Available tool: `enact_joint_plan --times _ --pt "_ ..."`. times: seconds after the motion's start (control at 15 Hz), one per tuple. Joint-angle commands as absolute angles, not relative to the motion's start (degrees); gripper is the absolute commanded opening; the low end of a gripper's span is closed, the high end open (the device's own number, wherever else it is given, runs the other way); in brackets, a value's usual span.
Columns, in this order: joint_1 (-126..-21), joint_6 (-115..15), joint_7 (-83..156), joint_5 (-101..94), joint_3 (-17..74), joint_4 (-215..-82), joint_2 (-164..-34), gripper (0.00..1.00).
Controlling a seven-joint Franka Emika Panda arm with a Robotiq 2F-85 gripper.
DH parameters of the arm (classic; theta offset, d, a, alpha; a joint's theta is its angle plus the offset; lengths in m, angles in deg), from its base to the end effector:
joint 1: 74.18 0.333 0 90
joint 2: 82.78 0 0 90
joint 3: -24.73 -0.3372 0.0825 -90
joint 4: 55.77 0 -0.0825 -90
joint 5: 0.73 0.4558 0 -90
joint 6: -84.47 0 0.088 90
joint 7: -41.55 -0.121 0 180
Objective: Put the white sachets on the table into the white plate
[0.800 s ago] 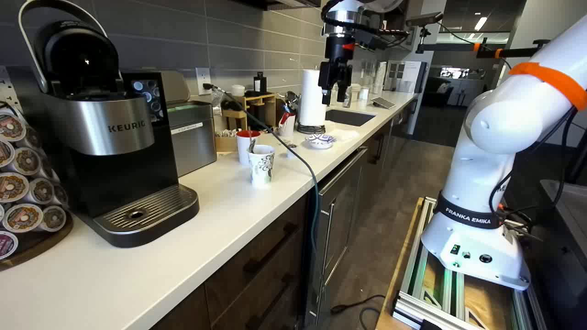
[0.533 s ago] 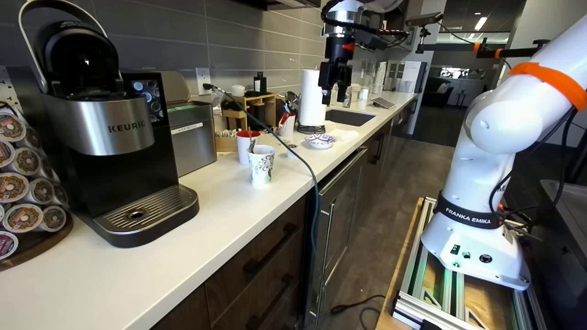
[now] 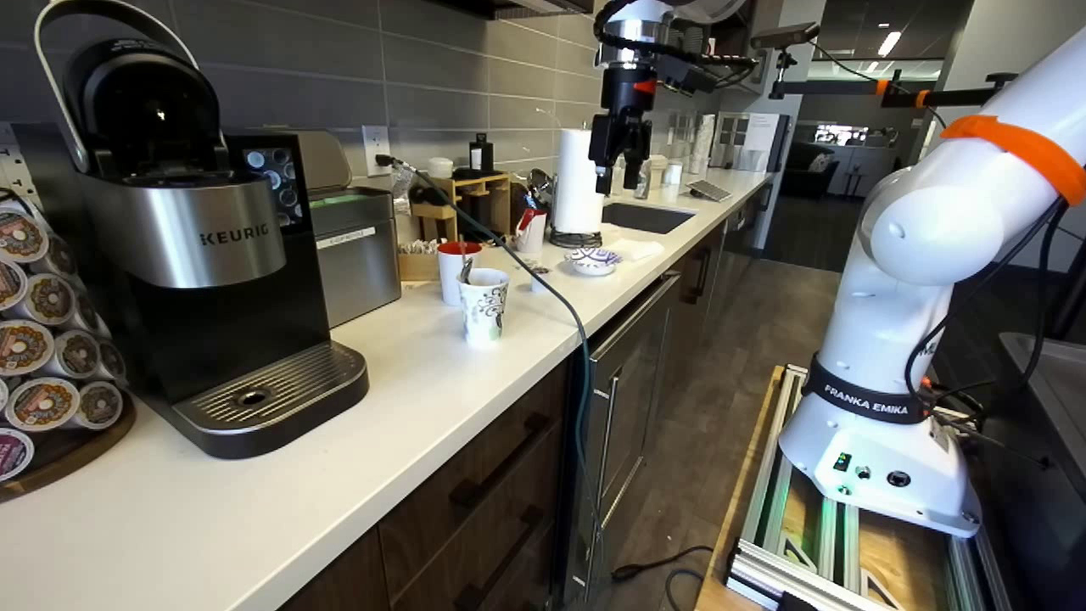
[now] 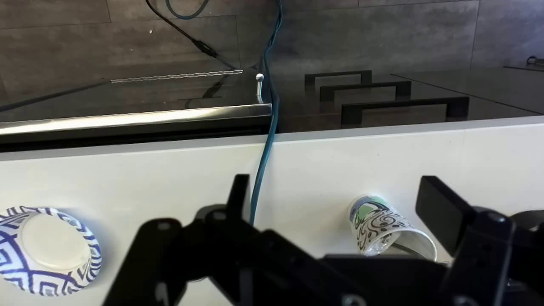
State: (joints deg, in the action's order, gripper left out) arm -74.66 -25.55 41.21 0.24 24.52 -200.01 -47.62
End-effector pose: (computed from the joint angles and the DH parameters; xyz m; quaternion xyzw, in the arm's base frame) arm 0.4210 -0.0006 0.4656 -0.9999 0.0085 -0.0082 0.0069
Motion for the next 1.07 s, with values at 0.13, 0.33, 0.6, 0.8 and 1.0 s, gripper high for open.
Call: enact_joint_plan --times 0.13,0.33,0.6,0.8,1.0 --pt "-74.55 -25.41 41.16 0.16 24.63 -199.9 -47.65 1.0" --pt "-74.55 -25.41 41.16 0.16 24.63 -199.9 -47.65 1.0" --pt "-74.55 -25.41 41.16 0.16 24.63 -199.9 -47.65 1.0" --pt "-75.72 -28.96 36.93 0.81 24.15 -199.74 -49.97 1.0" --pt "-77.89 -36.94 31.99 0.04 24.15 -200.48 -53.15 1.0"
